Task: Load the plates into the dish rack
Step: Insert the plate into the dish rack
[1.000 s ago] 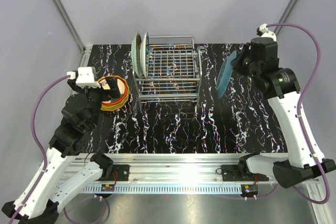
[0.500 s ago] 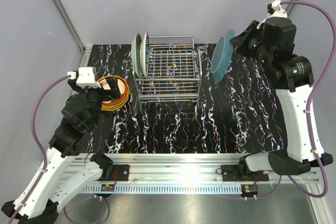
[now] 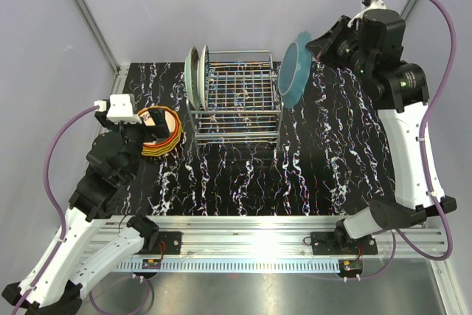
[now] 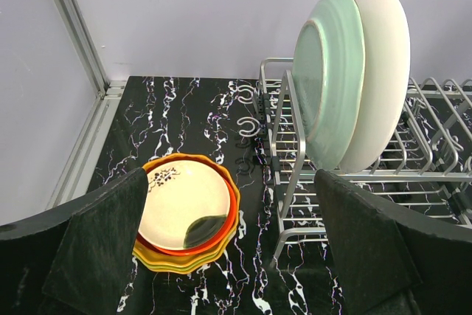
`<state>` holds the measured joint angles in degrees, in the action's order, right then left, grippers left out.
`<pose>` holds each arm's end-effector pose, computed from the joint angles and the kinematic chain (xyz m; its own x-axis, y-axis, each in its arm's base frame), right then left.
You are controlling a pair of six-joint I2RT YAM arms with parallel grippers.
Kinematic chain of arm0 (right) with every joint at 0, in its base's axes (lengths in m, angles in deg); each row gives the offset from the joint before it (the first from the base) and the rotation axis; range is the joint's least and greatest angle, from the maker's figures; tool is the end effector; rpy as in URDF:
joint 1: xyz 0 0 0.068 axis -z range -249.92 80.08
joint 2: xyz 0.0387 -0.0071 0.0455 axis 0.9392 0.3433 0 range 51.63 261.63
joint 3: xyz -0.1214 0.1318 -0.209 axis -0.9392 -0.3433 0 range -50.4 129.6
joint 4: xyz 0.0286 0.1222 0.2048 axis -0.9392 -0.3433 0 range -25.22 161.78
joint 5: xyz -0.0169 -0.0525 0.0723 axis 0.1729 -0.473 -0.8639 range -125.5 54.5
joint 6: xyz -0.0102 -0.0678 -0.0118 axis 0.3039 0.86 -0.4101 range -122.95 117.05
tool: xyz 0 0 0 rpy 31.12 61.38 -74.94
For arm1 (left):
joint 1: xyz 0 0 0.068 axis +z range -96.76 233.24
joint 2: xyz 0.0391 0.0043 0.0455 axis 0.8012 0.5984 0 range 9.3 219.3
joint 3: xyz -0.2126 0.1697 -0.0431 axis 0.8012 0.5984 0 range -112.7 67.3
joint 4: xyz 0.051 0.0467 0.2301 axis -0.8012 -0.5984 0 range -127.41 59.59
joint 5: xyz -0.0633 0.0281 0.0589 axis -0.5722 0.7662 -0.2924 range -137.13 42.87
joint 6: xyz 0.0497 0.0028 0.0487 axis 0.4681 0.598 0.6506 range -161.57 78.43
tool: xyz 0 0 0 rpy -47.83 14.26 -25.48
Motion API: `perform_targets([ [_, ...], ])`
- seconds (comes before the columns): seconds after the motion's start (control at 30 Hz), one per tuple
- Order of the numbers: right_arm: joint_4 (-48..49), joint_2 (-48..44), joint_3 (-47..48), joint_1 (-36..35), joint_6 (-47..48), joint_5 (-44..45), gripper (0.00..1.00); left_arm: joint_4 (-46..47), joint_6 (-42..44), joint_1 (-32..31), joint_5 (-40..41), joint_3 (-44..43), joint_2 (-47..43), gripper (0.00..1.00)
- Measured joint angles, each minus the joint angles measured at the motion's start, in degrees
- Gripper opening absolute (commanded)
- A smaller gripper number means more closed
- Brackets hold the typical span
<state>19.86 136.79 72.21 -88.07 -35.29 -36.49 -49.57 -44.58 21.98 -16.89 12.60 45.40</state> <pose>0.2504 0.0831 0.5292 -0.3759 0.4397 -0.8157 -0.1496 0.8399 0.5217 0.1164 -0.0373 0.3972 -0.0094 -0.0473 -0.9988 0.0175 0.9987 -0.0475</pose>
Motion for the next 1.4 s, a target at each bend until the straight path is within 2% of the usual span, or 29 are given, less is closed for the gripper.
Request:
perform_targets([
  [0.47,3.65,8.07,4.04,-5.55,-0.81,-2.16,0.0,0.7,0.55,0.0,0.61,0.5,-0.55,0.99],
  [0.97,5.35,20.98,16.22,-12.22,-2.71,-1.73,0.0,0.9,1.29,-0.02,1.97,0.85,-0.87,0.99],
  [1.4,8.04,26.99,18.93,-15.52,-5.4,-1.6,0.0,0.9,1.31,-0.04,1.95,0.85,-0.87,0.99],
])
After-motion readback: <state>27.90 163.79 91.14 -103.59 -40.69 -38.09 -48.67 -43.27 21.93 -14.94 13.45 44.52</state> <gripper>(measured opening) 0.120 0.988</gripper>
